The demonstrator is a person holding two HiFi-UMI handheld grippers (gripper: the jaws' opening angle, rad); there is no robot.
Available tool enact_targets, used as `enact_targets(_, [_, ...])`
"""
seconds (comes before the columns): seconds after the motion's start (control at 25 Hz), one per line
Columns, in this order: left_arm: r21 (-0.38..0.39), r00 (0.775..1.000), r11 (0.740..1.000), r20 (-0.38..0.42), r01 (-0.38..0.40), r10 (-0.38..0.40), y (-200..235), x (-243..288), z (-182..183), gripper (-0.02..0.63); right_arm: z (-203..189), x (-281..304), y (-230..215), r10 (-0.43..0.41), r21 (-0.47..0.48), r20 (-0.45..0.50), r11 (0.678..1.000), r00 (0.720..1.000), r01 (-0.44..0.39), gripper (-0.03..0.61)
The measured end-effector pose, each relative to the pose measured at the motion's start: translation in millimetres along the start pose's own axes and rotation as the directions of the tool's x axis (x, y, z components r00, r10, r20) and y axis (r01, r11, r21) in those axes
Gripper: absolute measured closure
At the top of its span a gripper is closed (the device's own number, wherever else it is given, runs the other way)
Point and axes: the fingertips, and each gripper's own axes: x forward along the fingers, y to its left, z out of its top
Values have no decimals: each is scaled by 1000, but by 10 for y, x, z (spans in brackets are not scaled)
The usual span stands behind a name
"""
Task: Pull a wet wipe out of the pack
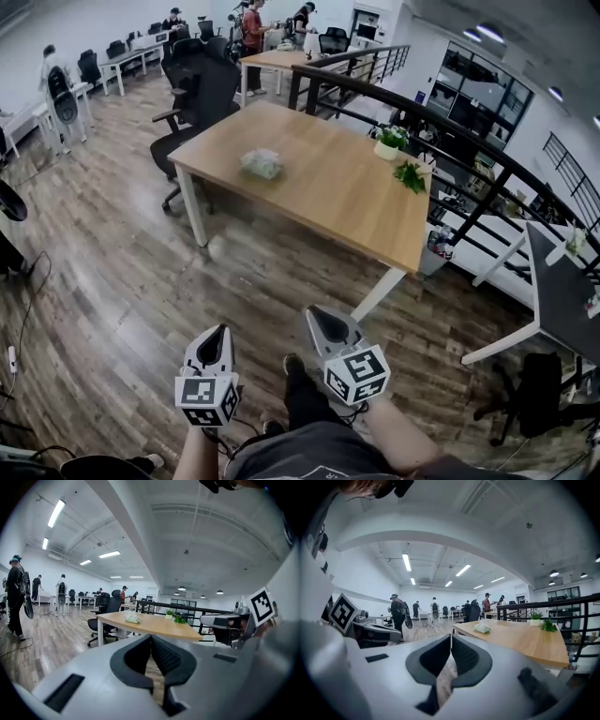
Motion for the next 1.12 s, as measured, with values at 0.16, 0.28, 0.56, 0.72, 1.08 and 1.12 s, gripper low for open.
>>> enact_targets(0.16, [-6,1000,1000,2,1,-1,77,177,63,598,-29,148,-146,-13,37,-3,999,1000,13,552])
enact_targets(0.28, [-14,1000,1000,5,4,-4,161,400,129,598,-27,357,-297,-14,44,0,999,1000,14,552])
enact_targets(0.56, [-16,1000,1000,-12,-1,1,378,1214,345,598,12,1019,-916,-28,83,-17,996,999,29,552])
enact_targets(0.72, [-21,1000,1000,-17,3,-3,475,1741,500,598,38,1427,-1351,-47,111,-33,993,998,51,552])
enact_targets(1.08, [-25,999,999,-40,-20,19,721,2803,823,598,179,2378,-1945,16,89,-64,996,998,-10,552])
enact_targets(1.12, [-25,999,999,-44,-22,21,740,2899,849,598,199,2472,-1994,25,91,-66,996,997,-19,552])
